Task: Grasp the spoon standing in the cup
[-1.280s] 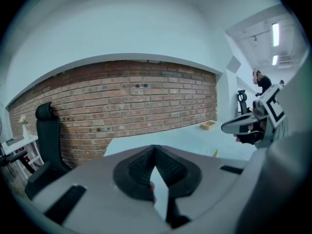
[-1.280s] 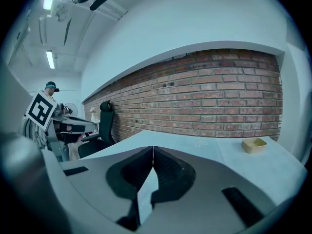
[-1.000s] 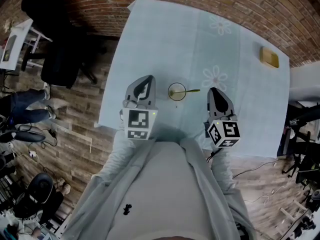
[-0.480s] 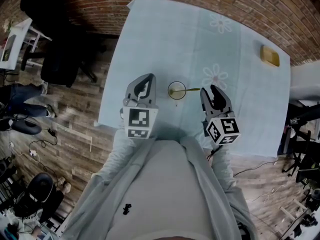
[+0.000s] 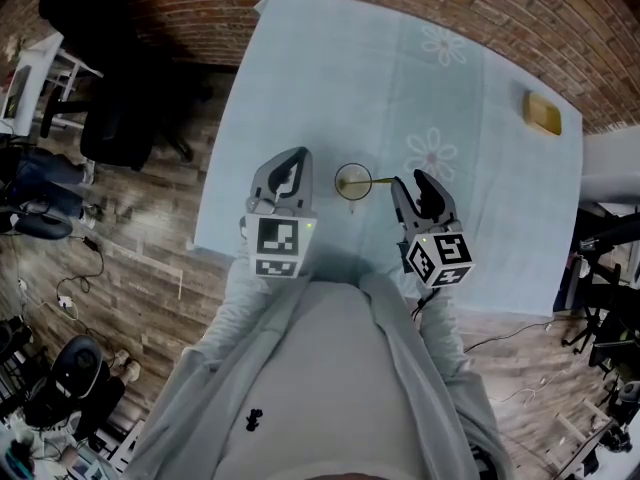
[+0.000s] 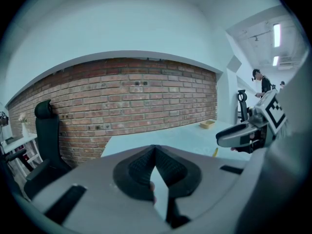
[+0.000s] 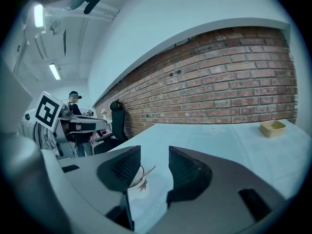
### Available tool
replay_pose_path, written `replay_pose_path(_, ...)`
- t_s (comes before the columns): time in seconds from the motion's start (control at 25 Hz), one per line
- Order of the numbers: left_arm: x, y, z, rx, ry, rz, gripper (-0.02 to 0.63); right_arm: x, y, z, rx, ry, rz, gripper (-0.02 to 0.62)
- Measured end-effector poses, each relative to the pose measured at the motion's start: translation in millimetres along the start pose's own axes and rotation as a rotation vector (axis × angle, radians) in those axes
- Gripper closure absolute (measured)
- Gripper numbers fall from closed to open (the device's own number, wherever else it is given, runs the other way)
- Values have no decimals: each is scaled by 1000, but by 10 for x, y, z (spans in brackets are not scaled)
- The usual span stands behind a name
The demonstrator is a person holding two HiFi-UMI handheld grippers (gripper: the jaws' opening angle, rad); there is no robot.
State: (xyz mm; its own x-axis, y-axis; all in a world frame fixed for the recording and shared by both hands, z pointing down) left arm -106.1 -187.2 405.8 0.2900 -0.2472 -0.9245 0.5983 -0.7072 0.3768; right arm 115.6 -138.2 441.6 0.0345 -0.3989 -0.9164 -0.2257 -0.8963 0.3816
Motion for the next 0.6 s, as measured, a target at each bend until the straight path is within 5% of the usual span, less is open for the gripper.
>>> replay_pose_path(0.6,-31,-7,-4,6,-4,9,589,-301,214,157,69,-7,75,423)
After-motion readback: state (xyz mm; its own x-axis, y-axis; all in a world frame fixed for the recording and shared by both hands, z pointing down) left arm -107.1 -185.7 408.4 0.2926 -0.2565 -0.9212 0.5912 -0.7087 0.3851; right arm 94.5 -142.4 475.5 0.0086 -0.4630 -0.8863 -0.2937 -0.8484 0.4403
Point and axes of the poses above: the fingertips, and each gripper's own axes: y forward along the fingers, z to its left, x out of its top, the point moved 6 cm from there along -y, backward along the fingers, and after that the axes turned 9 degrees about -x, right-handed, at the moved point
